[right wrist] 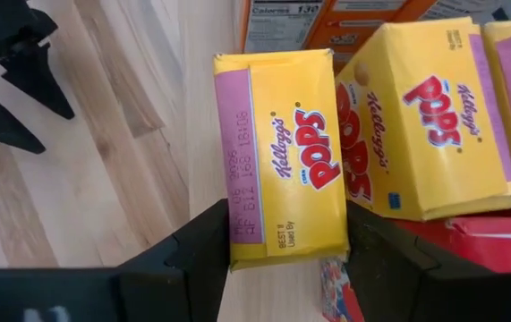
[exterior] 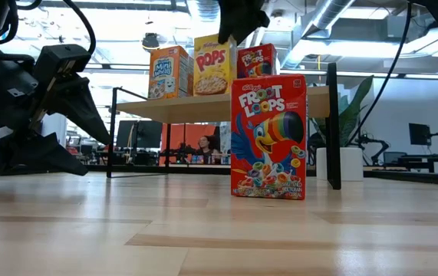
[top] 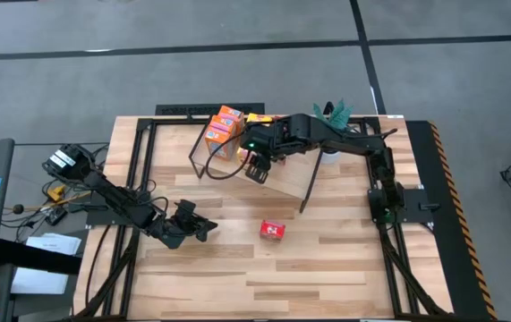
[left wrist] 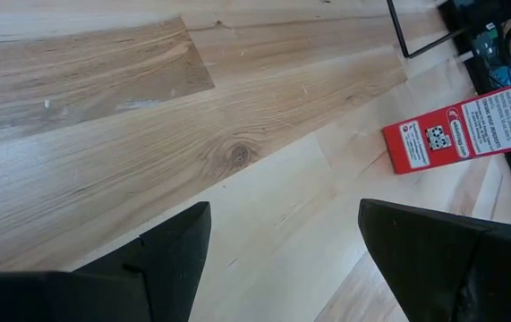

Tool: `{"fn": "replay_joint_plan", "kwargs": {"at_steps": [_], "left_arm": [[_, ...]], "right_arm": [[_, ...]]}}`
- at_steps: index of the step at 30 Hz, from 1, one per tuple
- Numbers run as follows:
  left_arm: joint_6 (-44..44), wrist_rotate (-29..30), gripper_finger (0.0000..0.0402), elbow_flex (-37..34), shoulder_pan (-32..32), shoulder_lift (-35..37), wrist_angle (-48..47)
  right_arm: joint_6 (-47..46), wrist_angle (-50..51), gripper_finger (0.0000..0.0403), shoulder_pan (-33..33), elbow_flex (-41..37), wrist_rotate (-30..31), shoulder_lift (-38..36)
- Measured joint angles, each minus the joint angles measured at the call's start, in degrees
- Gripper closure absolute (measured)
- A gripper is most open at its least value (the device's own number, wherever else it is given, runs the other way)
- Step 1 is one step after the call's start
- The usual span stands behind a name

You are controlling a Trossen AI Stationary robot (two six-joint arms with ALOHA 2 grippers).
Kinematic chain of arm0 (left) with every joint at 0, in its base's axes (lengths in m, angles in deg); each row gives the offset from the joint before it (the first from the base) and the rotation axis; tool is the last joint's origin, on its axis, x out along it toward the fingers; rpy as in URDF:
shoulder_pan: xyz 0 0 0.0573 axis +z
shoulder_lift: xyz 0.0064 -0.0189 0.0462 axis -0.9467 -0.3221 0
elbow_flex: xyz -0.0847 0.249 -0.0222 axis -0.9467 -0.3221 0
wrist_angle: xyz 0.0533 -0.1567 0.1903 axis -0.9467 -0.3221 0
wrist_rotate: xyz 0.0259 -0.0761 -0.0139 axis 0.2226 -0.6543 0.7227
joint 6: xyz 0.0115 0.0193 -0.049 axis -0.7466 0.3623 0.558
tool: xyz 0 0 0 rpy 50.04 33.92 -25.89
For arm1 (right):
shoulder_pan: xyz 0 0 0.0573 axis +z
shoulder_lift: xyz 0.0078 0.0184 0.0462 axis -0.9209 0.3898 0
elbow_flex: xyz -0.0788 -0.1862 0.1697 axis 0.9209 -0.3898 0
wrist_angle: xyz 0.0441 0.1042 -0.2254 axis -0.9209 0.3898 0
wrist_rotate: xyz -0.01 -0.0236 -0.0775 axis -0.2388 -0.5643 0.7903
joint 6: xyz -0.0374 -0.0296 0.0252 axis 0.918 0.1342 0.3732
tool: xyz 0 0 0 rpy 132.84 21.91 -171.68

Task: Stack cereal on shelf
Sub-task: Put the yellow cereal box aligned with the other orange cereal box on the shelf

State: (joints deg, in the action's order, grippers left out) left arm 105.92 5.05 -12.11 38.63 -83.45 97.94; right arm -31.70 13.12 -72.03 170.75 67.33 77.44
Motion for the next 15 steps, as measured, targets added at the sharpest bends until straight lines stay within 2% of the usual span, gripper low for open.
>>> {"fn": "replay_joint_plan", "kwargs": {"at_steps": [9, 15], "left_arm": [[0.0, 0.0, 0.0127, 0.0, 0.0, 0.0, 0.0], [-0.2, 0.0, 0.0127, 0.0, 0.0, 0.0, 0.0]], "right_arm": [[0.0, -1.0, 0.0145, -0.1, 0.0, 0.1, 0.0], [1.0, -1.0, 0.0143, -0.1, 0.0, 0.1, 0.0]]}}
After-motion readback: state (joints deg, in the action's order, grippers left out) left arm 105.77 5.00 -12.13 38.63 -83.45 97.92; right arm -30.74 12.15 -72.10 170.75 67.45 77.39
